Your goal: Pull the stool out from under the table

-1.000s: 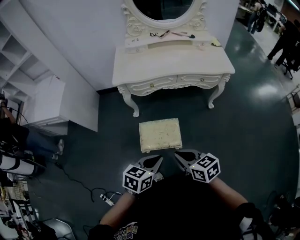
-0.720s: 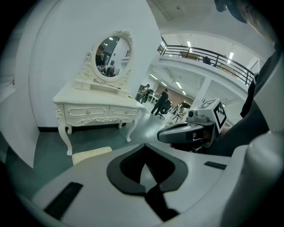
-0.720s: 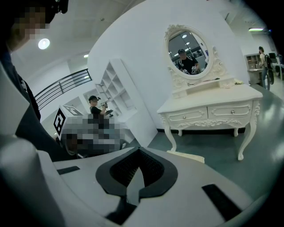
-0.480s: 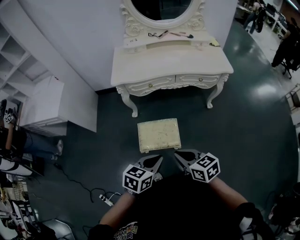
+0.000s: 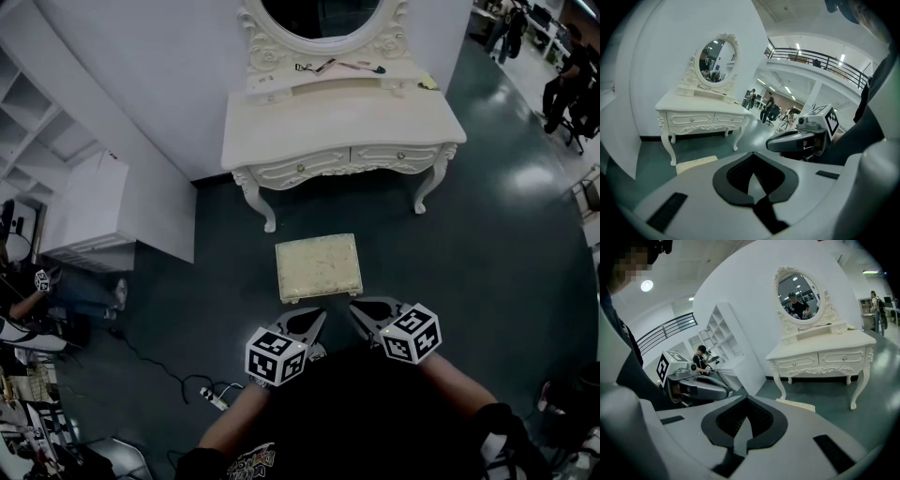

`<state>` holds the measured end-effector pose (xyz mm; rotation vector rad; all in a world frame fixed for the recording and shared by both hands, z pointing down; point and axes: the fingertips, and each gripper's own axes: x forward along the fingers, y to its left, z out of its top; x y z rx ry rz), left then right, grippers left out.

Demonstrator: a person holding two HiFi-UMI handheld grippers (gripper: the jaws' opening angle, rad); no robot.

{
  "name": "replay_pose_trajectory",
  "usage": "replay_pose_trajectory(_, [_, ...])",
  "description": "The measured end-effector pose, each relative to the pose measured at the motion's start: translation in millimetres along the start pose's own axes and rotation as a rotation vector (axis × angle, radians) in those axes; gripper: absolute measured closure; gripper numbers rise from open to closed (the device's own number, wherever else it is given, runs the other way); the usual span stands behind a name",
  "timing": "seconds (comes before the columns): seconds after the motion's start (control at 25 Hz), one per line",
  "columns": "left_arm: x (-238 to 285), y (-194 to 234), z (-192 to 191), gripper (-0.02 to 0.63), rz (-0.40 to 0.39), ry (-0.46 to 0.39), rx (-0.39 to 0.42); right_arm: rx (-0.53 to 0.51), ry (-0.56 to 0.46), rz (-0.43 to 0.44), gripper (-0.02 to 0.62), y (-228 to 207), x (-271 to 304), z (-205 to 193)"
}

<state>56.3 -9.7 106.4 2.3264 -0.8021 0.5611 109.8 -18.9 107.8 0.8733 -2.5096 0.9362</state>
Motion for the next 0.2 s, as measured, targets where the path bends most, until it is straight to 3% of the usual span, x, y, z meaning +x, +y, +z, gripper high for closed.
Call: replay_pose_trajectory(0.2, [0.7,-2.0,0.7,0.598,-0.001,-0.004,-0.004,-0.006,0.002,0.000,0.568,-0.4,-2.3,-0.5])
